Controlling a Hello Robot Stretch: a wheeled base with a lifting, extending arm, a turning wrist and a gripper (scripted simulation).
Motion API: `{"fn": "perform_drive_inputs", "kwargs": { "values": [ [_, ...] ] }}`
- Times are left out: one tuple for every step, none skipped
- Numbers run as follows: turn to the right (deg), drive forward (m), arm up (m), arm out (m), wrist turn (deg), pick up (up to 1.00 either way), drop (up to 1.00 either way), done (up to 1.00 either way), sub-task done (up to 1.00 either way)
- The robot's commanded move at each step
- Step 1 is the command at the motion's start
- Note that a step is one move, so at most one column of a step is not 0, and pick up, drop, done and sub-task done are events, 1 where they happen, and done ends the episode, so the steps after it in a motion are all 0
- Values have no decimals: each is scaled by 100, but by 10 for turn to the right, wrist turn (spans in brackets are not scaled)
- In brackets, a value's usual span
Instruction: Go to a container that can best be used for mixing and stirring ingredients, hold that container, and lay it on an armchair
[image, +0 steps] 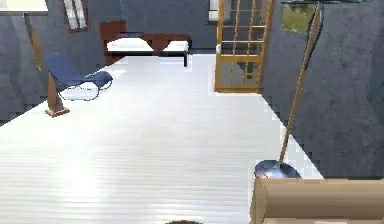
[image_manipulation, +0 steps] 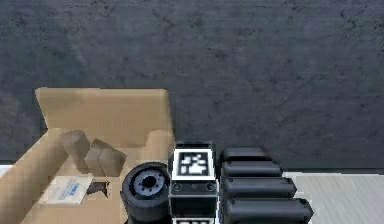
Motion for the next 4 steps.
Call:
{"fn": "perform_drive_inputs", "kwargs": {
  "values": [
    [0, 100, 0, 0, 0, 0, 0, 0, 0],
    [0, 100, 0, 0, 0, 0, 0, 0, 0],
    [-30, 0, 0, 0, 0, 0, 0, 0, 0],
    [-30, 0, 0, 0, 0, 0, 0, 0, 0]
  ]
}}
